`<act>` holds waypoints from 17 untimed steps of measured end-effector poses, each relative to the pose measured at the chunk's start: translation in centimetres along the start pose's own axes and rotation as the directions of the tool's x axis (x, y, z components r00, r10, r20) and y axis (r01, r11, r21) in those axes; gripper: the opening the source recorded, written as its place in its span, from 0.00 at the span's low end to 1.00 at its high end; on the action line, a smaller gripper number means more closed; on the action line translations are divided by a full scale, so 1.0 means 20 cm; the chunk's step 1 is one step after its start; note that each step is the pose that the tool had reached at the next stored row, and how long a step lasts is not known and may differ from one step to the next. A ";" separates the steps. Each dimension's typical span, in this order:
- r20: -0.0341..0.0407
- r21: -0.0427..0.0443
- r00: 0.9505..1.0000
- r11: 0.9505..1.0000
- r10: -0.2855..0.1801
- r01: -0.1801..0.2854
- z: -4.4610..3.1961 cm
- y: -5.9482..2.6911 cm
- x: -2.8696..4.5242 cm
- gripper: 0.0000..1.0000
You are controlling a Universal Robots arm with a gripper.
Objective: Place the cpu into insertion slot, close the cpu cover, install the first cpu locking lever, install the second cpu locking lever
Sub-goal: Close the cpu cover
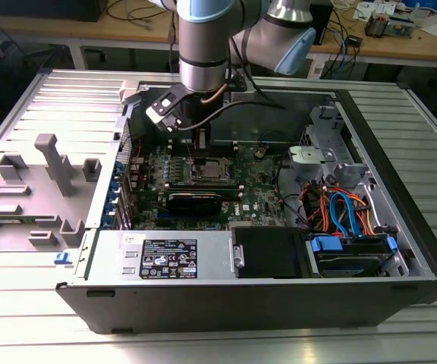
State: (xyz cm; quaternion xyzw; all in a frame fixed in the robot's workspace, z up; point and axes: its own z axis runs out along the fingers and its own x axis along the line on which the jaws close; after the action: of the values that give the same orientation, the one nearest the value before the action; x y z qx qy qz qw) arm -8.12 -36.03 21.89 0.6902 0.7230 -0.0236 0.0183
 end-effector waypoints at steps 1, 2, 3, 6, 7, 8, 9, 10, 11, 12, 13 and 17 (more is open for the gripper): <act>0.000 0.000 1.000 1.000 -0.001 0.001 0.015 -0.003 0.001 0.11; 0.000 0.000 1.000 1.000 -0.002 0.002 0.024 -0.006 0.002 0.11; 0.000 0.000 1.000 1.000 -0.002 0.002 0.033 -0.008 0.002 0.11; 0.000 0.000 1.000 1.000 -0.003 0.003 0.061 -0.016 0.004 0.11; 0.000 0.000 1.000 1.000 -0.004 0.004 0.062 -0.017 0.004 0.11; 0.000 0.000 1.000 1.000 -0.004 0.004 0.062 -0.018 0.004 0.11; 0.000 0.000 1.000 1.000 -0.004 0.004 0.062 -0.020 0.005 0.11; 0.000 0.000 1.000 1.000 -0.004 0.004 0.060 -0.021 0.004 0.11; 0.000 0.000 1.000 1.000 -0.004 0.004 0.054 -0.021 0.004 0.11; 0.000 0.000 1.000 1.000 -0.004 0.004 0.040 -0.021 0.003 0.11; 0.000 0.000 1.000 1.000 -0.004 0.004 0.031 -0.020 0.003 0.11; -0.001 0.010 1.000 1.000 -0.004 0.004 0.027 0.064 -0.001 0.11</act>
State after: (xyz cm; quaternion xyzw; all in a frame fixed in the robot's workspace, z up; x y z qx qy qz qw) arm -6.85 -36.03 21.34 0.6887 0.7244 -0.0271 0.0144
